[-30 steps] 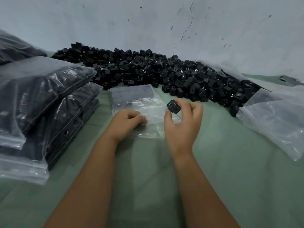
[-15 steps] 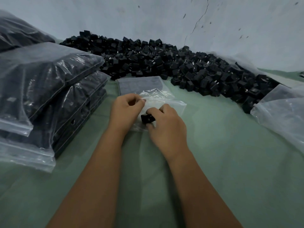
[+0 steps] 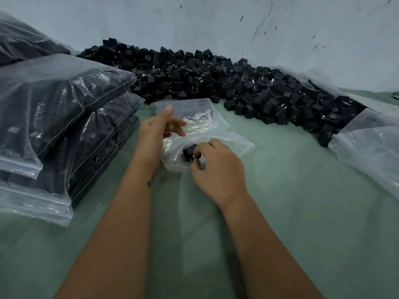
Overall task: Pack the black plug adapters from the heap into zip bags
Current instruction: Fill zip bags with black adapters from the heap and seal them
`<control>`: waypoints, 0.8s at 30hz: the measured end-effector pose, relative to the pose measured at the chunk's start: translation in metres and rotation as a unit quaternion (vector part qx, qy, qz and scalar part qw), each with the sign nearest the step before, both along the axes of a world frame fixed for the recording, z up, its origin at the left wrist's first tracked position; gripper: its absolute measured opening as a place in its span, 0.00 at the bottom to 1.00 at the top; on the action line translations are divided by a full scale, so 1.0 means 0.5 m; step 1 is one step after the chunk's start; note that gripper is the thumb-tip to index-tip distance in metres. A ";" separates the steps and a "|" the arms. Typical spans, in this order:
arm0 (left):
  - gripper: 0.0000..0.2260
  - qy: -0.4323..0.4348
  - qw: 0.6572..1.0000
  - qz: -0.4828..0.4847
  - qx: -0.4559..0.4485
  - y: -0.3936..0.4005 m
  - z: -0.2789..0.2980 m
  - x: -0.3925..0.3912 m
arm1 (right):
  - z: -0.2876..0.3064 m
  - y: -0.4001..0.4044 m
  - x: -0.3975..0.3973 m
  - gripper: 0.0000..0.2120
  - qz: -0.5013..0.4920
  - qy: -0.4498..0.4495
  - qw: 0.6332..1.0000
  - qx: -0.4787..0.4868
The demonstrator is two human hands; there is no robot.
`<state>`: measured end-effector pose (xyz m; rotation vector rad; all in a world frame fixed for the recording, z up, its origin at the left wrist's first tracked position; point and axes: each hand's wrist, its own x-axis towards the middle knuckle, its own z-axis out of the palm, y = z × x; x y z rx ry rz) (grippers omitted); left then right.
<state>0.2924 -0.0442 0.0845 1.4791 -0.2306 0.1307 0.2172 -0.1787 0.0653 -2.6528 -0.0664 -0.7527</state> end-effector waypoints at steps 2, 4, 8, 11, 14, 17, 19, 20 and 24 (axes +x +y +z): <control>0.13 0.024 0.994 0.102 -0.017 0.002 -0.004 0.010 | 0.000 0.002 0.001 0.09 0.007 0.005 0.999 0.031; 0.09 0.033 0.986 0.163 -0.014 0.005 -0.010 0.021 | 0.000 0.004 0.003 0.11 0.019 0.030 0.996 0.086; 0.07 0.050 0.978 0.199 0.026 0.008 -0.020 0.033 | 0.000 0.007 0.005 0.13 0.043 0.073 0.992 0.092; 0.08 0.072 0.973 0.212 0.057 0.008 -0.026 0.039 | -0.001 0.008 0.011 0.16 0.021 0.070 0.997 -0.002; 0.09 0.079 0.972 0.210 0.067 0.010 -0.029 0.043 | -0.003 0.006 0.015 0.20 0.000 0.105 0.994 -0.039; 0.08 0.080 0.972 0.208 0.078 0.008 -0.031 0.044 | 0.002 0.003 0.012 0.22 0.000 0.076 0.997 0.020; 0.08 0.083 0.970 0.210 0.087 0.007 -0.031 0.044 | 0.009 0.006 0.007 0.19 0.009 0.059 0.998 0.024; 0.09 0.084 0.970 0.211 0.088 0.006 -0.030 0.045 | 0.010 0.006 0.007 0.15 0.013 0.056 0.998 0.011; 0.09 0.085 0.970 0.210 0.088 0.006 -0.028 0.046 | 0.002 0.006 0.014 0.16 0.018 0.068 0.997 -0.020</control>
